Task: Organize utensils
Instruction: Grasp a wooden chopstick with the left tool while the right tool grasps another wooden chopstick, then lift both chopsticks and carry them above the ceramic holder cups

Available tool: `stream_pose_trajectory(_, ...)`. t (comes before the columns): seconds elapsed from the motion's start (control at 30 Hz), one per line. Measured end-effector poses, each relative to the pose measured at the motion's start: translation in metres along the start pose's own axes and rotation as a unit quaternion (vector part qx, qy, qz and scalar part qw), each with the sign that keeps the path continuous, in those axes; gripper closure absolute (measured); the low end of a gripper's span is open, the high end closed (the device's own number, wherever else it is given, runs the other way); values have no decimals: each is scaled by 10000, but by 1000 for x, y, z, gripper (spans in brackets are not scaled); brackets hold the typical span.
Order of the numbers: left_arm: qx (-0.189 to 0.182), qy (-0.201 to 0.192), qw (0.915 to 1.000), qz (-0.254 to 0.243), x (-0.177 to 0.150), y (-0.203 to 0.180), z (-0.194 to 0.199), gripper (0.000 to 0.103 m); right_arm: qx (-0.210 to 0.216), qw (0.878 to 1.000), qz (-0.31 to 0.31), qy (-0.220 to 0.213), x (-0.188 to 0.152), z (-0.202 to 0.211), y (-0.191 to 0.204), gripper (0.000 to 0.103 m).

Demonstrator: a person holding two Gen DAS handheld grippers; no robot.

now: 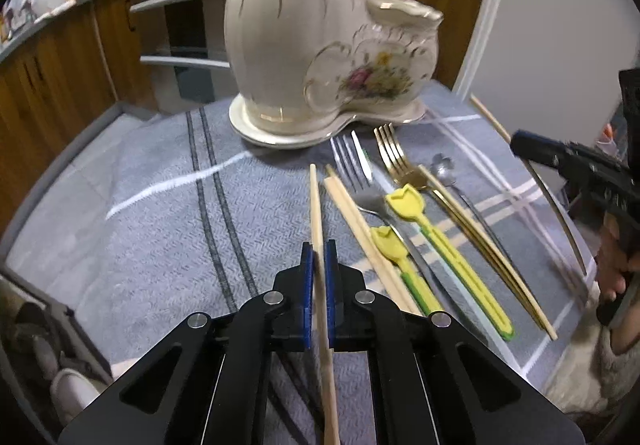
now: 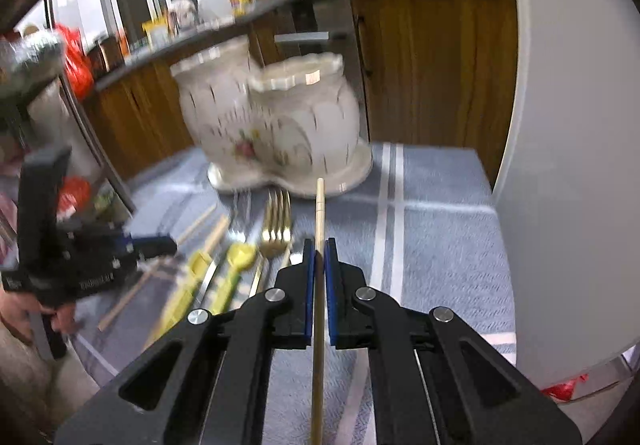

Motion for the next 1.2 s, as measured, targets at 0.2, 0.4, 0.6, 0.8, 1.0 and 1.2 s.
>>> stream_pose_trajectory(0.2,-279,-610,9977,-22,-9,5,30,97,81,9979,70,-642,11,17,8,98)
stream_pose_trajectory(0.4,-524,-936,9942,61,-6,10,49,97,145,9958,19,-901,18,25,12,98)
stream_pose_trajectory(0.6,-618,-1253,9902,52,1,11,63,97,269,9903,-3,-1362,25,43,16,98)
stream_pose_trajectory(0.8,-743,-1590,9845,-35,5,11,81,97,370,9873,60,-1546,36,47,27,98)
stream_pose_trajectory(1.0,-859,-1780,9801,-160,10,8,98,97,406,9866,81,-1581,47,43,33,98)
stream_pose_trajectory(1.2,-924,-2145,9721,-240,36,9,126,98,379,9785,226,-2013,88,54,39,98)
Point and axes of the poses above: each gripper's, at about its wrist camera, not at the fingertips, and z roughly against the way its jaws point, y to its left, x to its top, the point moved 5 cm from there along -z, roughly the way its jaws point, and after that the axes turned 15 degrees about y, right-handed, at the moved point
